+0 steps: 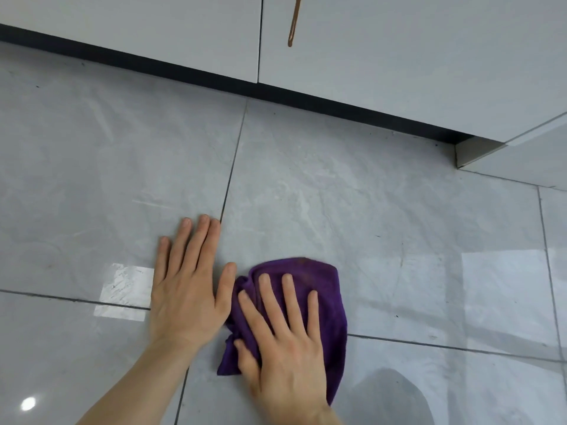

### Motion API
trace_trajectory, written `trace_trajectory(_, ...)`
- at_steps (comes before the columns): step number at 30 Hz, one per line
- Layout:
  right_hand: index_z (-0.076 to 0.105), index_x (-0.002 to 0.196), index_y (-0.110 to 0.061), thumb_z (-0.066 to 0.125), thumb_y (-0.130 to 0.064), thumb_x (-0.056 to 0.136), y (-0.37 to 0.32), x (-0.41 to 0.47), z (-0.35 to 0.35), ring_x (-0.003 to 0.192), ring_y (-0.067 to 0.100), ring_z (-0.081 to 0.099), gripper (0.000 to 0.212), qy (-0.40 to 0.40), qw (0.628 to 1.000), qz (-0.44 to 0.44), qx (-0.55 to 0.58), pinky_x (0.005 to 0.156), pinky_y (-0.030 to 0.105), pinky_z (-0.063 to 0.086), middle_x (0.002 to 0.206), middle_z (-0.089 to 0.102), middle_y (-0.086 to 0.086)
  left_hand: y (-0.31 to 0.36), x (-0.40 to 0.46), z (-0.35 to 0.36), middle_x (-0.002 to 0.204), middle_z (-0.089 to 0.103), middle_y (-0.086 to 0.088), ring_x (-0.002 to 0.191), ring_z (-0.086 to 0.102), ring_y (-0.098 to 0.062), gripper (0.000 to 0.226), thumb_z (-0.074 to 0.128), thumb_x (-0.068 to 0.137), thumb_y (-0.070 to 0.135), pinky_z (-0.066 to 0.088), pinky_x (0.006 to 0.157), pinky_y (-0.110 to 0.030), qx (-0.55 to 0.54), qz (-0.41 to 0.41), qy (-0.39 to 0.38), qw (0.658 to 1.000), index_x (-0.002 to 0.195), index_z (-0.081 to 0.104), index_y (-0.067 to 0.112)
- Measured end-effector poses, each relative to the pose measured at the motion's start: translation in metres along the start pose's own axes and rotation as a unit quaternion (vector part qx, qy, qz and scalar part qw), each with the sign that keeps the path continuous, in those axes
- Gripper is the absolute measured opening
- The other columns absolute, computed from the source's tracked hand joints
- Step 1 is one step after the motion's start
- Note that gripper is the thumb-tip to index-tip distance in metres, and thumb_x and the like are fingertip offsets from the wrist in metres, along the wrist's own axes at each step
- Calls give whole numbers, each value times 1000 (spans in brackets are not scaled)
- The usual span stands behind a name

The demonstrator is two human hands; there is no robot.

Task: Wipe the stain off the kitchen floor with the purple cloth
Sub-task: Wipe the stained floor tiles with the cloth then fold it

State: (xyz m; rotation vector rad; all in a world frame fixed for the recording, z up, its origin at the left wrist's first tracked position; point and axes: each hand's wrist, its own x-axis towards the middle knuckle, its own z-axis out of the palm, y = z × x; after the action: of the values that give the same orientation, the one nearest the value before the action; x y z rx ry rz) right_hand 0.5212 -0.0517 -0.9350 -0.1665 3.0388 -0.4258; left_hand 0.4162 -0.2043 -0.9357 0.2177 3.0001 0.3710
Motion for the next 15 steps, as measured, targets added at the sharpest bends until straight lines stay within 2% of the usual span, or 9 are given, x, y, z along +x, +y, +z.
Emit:
trace_trajectory(3, 31, 156, -39, 51, -52, 94, 16, -2, -6, 158, 29, 15, 66, -2, 1000, 10, -4, 121, 65, 19, 171, 19, -6, 0, -1, 0, 171, 16, 2, 159, 5, -18, 73, 32, 99, 52, 11, 128, -50, 11, 4, 4, 1000, 162, 13, 21)
trace_trajectory(7, 27, 157, -39, 34, -51, 100, 99, 37, -40, 158, 31, 11, 59, 18, 985, 167, -29, 123, 64, 13, 169, 24, -3, -1, -3, 1, 172, 15, 1, 159, 5, -20, 73, 32, 100, 51, 10, 128, -50, 20, 3, 5, 1000, 163, 11, 19)
trace_trajectory(9, 26, 158, -38, 26, -52, 102, 130, 56, -56, 158, 31, 9, 58, 16, 977, 213, -23, 124, 64, 11, 169, 23, -2, 2, -3, 1, 171, 16, -1, 159, 5, -21, 73, 31, 100, 51, 10, 128, -51, 19, 3, 9, 1000, 162, 13, 18)
trace_trajectory(12, 22, 158, -41, 23, -54, 101, 132, 68, -56, 159, 30, 4, 58, 23, 970, 241, -14, 124, 63, 7, 171, 18, -3, 3, -3, 0, 171, 17, -2, 159, 6, -22, 72, 30, 100, 50, 9, 128, -51, 21, 0, 11, 1000, 162, 14, 17)
trace_trajectory(15, 27, 156, -40, 27, -53, 99, 113, 87, -50, 158, 32, 3, 59, 51, 949, 312, 2, 123, 66, 5, 171, 16, 1, 4, -2, 0, 171, 18, -2, 159, 7, -22, 70, 31, 101, 48, 9, 128, -50, 16, -3, 17, 1000, 162, 16, 17)
